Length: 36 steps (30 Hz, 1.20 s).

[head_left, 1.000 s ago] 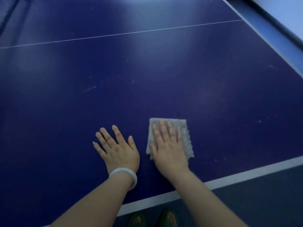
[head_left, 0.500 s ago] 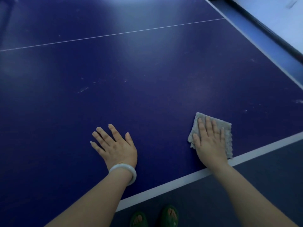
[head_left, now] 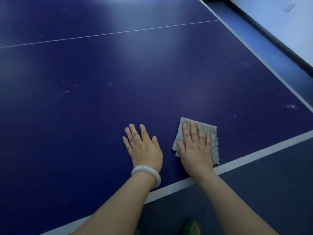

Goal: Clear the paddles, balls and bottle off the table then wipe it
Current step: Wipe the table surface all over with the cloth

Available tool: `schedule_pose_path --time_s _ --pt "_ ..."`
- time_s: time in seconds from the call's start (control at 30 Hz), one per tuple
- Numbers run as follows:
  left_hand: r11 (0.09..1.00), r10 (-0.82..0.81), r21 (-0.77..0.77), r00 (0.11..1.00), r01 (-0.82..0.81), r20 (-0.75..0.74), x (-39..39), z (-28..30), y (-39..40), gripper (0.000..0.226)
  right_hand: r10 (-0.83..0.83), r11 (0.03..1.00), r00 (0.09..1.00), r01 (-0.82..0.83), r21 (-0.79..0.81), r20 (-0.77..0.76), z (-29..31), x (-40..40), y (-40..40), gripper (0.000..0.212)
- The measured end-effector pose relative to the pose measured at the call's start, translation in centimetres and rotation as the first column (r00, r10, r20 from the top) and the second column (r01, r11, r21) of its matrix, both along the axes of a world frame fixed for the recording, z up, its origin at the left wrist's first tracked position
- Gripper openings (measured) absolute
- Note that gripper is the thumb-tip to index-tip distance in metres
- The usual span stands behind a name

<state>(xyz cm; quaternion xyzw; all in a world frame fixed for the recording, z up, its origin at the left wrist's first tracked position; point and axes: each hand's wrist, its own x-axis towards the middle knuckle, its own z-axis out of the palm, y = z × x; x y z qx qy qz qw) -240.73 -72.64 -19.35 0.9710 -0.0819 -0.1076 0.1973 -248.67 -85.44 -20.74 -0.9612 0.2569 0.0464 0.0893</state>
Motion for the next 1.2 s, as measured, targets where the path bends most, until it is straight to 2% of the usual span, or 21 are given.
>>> schedule_pose_path --time_s 0.13,0.23,0.3,0.33,0.4,0.47,0.5,0.53,0.57,0.6,0.67,0.73,0.77,0.83,0.9,0.97,1.0,1.03,1.07,1.13,1.2 --pt "0.981 0.055 0.185 0.998 -0.062 0.040 -1.0 -1.1 -2.1 0.070 0.178 0.984 0.983 -0.178 0.000 0.035 0.2 -2.2 -0.4 0.061" --pt "0.967 0.053 0.245 0.994 -0.075 0.094 -1.2 -1.8 -2.3 0.071 0.420 0.907 0.906 -0.420 0.007 0.047 0.1 -6.0 -2.1 0.059" --pt "0.959 0.059 0.270 0.992 -0.087 0.110 -1.2 -1.9 -2.5 0.071 0.456 0.890 0.890 -0.455 -0.020 0.027 0.3 -7.6 -5.4 0.057" --pt "0.956 0.061 0.279 0.992 -0.090 0.113 -1.3 -1.8 -2.6 0.071 0.397 0.917 0.918 -0.397 -0.031 0.017 0.4 -7.9 -7.5 0.057" --pt "0.951 0.063 0.296 0.992 -0.092 0.107 -1.2 -1.8 -2.7 0.072 0.119 0.993 0.992 -0.120 -0.013 -0.029 0.6 -7.3 -11.0 0.057" --pt "0.944 0.062 0.316 0.993 -0.090 0.096 -1.2 -1.8 -2.6 0.072 -0.218 0.976 0.976 0.217 -0.030 -0.029 0.5 -5.6 -11.7 0.057" --pt "0.941 0.063 0.326 0.994 -0.090 0.092 -1.2 -1.8 -2.6 0.072 -0.309 0.951 0.951 0.308 -0.026 -0.014 0.5 -4.4 -10.7 0.058" --pt "0.939 0.064 0.333 0.994 -0.090 0.090 -1.2 -1.8 -2.6 0.072 -0.297 0.955 0.955 0.297 -0.020 -0.001 0.4 -3.3 -8.9 0.058" --pt "0.937 0.063 0.337 0.994 -0.090 0.090 -1.2 -1.7 -2.7 0.071 -0.197 0.980 0.980 0.197 -0.024 0.019 0.3 -2.5 -6.7 0.057" --pt "0.937 0.060 0.337 0.994 -0.088 0.092 -1.2 -1.8 -2.7 0.071 -0.029 0.999 0.999 0.030 -0.034 0.045 0.2 -2.2 -4.3 0.058" --pt "0.940 0.056 0.331 0.994 -0.085 0.095 -1.1 -1.8 -2.7 0.071 0.339 0.941 0.939 -0.339 -0.018 0.057 0.1 -3.1 -1.5 0.060" --pt "0.938 0.057 0.336 0.993 -0.089 0.104 -1.2 -1.9 -2.7 0.072 0.514 0.858 0.854 -0.514 -0.017 0.082 0.2 -4.8 -3.4 0.059" --pt "0.934 0.060 0.344 0.992 -0.094 0.109 -1.2 -1.9 -2.7 0.074 0.514 0.858 0.855 -0.513 -0.031 0.073 0.1 -5.5 -5.6 0.058" --pt "0.930 0.064 0.355 0.992 -0.099 0.109 -1.1 -1.9 -2.7 0.076 0.404 0.909 0.913 -0.392 -0.143 0.061 0.0 -6.7 -10.9 0.055" --pt "0.928 0.064 0.358 0.992 -0.099 0.108 -1.1 -1.8 -2.8 0.076 0.077 0.989 0.995 -0.068 -0.132 0.063 0.3 -6.9 -16.1 0.063" --pt "0.930 0.067 0.354 0.992 -0.099 0.103 -1.2 -1.8 -2.8 0.077 -0.297 0.953 0.954 0.298 -0.050 0.035 0.5 -5.8 -17.6 0.060" --pt "0.930 0.067 0.353 0.992 -0.101 0.105 -1.2 -1.7 -2.8 0.077 -0.396 0.917 0.917 0.397 -0.033 0.044 0.5 -4.7 -16.6 0.058" --pt "0.930 0.068 0.354 0.992 -0.103 0.109 -1.2 -1.7 -2.8 0.077 -0.401 0.915 0.914 0.403 -0.026 0.058 0.6 -3.6 -14.8 0.058" --pt "0.930 0.070 0.352 0.991 -0.105 0.111 -1.1 -1.7 -2.8 0.077 -0.316 0.947 0.946 0.319 -0.033 0.068 0.4 -2.7 -12.6 0.058" --pt "0.933 0.073 0.344 0.991 -0.107 0.110 -1.1 -1.7 -2.9 0.074 0.047 0.997 0.995 -0.042 -0.060 0.086 0.1 -2.0 -7.7 0.063" --pt "0.933 0.071 0.343 0.991 -0.106 0.116 -1.1 -1.8 -2.9 0.073 0.434 0.901 0.896 -0.430 -0.059 0.096 -0.1 -3.1 -4.6 0.064"
